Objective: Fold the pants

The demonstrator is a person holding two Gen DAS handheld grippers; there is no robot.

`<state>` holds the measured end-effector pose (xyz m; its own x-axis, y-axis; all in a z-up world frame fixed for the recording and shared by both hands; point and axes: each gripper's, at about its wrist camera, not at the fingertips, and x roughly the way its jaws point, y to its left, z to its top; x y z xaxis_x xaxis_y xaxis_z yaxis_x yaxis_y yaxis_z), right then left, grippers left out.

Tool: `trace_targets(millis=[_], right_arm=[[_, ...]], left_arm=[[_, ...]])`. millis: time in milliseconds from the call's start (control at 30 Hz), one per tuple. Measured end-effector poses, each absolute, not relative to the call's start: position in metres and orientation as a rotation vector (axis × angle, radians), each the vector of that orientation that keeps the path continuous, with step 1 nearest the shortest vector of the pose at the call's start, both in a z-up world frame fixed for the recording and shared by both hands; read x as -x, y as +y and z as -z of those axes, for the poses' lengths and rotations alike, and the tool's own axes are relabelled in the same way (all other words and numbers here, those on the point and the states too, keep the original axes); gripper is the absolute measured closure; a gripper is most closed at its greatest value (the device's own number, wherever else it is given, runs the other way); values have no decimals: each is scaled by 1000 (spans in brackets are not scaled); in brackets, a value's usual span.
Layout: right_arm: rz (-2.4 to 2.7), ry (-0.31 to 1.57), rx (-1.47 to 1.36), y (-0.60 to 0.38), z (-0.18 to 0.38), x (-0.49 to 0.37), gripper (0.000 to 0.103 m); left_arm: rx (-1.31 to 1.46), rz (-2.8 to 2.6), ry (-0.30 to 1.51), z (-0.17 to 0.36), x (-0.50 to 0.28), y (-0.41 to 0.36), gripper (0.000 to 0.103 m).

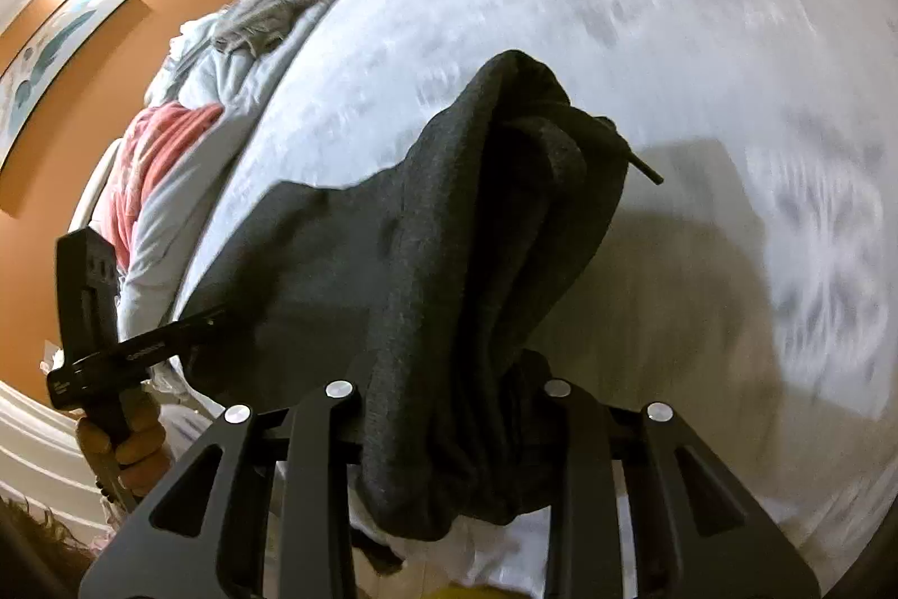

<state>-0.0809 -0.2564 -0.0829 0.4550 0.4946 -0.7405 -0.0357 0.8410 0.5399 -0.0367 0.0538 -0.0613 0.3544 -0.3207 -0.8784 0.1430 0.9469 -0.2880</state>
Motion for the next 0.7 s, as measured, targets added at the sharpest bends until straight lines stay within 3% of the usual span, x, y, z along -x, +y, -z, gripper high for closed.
trace_targets(millis=[167,300,367,400,467,500,567,600,700], right_arm=[[-294,1077,-517,-259,104,93,73],[-280,1084,-545,-260,114,89,65],[-295,1074,-562,-262,118,89,63],[-304,1066,-577,-263,120,89,61],[-316,1054,-608,-265,124,90,61],[-320,1050,-615,-266,126,92,61],[-321,1042,-627,-267,127,93,62],[-318,1038,-616,-266,125,94,68],[-306,1008,-576,-258,111,100,74]], left_arm=[[155,273,1160,72,46,57,82],[161,255,1174,88,41,58,79],[185,238,1182,98,40,64,65],[213,235,1183,104,38,67,51],[332,249,1175,115,33,80,47],[359,270,1165,114,31,82,48],[358,296,1157,113,30,82,68],[373,319,1157,111,30,82,81],[368,330,1133,91,41,84,83]])
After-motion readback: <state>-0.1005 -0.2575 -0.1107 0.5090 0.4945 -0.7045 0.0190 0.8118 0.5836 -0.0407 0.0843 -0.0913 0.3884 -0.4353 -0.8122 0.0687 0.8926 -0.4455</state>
